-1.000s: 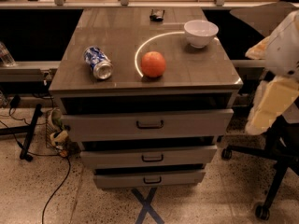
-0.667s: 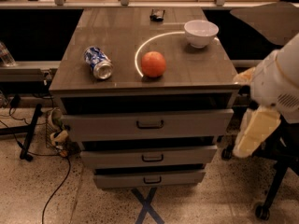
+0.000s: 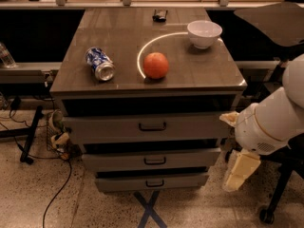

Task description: Open middle drawer

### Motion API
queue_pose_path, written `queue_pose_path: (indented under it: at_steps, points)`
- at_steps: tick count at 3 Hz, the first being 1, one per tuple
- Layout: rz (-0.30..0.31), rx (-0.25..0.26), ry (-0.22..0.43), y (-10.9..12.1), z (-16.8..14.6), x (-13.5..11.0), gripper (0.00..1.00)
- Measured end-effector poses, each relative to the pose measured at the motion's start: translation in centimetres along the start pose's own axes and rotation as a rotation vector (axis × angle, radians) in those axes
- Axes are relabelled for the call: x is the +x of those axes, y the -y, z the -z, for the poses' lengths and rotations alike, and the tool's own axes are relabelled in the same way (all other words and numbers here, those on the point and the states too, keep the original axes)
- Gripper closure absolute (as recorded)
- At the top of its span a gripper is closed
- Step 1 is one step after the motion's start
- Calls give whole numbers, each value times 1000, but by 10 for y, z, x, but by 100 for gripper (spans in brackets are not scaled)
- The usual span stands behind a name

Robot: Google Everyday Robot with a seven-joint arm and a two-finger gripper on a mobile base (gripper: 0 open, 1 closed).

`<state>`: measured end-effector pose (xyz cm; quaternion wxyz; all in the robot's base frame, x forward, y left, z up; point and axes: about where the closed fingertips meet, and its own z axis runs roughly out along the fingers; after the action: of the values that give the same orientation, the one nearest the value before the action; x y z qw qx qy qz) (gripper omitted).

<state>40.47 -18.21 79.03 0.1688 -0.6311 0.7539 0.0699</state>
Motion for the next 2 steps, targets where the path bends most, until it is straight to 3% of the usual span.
queue_pose_path:
  at_steps: [1,2]
  points:
    - [0,0,0,0,0,0,0]
    - [-23,4,27,2,-30,-5,0]
